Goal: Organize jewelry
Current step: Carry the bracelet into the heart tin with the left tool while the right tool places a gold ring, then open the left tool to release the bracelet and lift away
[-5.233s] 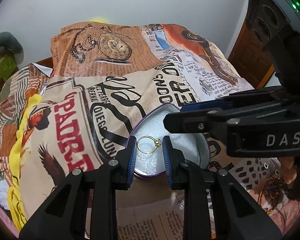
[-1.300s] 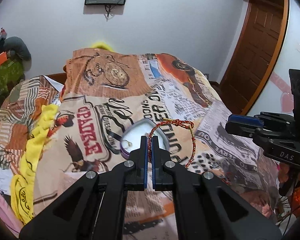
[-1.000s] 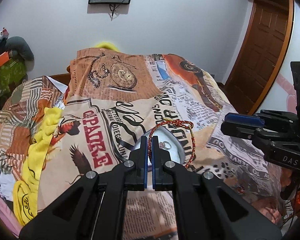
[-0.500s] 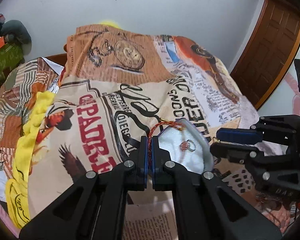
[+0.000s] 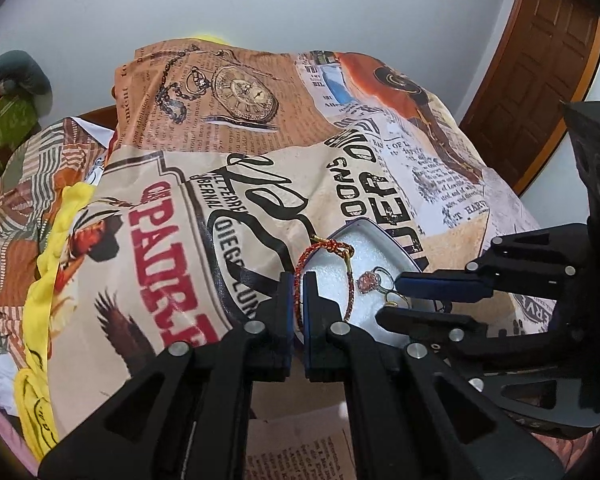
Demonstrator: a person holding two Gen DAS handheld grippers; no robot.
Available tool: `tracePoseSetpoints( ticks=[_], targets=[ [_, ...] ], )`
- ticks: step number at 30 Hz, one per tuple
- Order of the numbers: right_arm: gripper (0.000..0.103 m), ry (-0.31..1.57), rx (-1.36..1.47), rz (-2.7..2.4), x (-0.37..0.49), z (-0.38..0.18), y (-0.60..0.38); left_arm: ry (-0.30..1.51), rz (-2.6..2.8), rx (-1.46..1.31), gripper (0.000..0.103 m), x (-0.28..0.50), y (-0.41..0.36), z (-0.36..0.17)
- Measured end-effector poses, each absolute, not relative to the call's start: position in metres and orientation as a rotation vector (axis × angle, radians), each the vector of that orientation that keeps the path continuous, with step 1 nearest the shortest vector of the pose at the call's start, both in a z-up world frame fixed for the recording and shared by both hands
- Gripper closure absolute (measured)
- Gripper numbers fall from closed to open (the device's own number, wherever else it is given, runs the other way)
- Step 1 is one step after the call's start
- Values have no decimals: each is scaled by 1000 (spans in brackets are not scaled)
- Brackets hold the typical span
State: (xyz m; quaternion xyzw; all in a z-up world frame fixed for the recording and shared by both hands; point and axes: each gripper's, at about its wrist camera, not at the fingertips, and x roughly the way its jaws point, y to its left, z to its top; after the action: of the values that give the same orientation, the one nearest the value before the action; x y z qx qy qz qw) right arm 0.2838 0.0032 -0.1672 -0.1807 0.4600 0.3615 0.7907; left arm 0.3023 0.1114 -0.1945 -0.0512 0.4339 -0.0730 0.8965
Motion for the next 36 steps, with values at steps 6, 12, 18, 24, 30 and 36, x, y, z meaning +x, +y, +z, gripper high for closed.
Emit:
tracePoseSetpoints(
  ticks=[6, 12, 18, 24, 30, 36],
  targets=[
    [85, 993, -417, 761, 285, -170, 7, 899, -141, -118, 99, 298, 116, -192],
    [76, 982, -461, 721, 284, -170, 9, 892, -123, -138, 88, 293, 123, -188],
    [73, 955, -456, 709, 279, -157, 5, 860, -115, -147, 88, 282, 125, -171],
    [73, 907, -417, 696, 273, -134, -8, 822, -103, -125, 88, 268, 120, -149],
    [73, 838, -363, 663, 262, -102, -41, 795, -119, -102, 88, 253, 105, -128],
    [73, 797, -304, 601, 255, -78, -87, 772, -155, -79, 81, 239, 80, -113]
  ],
)
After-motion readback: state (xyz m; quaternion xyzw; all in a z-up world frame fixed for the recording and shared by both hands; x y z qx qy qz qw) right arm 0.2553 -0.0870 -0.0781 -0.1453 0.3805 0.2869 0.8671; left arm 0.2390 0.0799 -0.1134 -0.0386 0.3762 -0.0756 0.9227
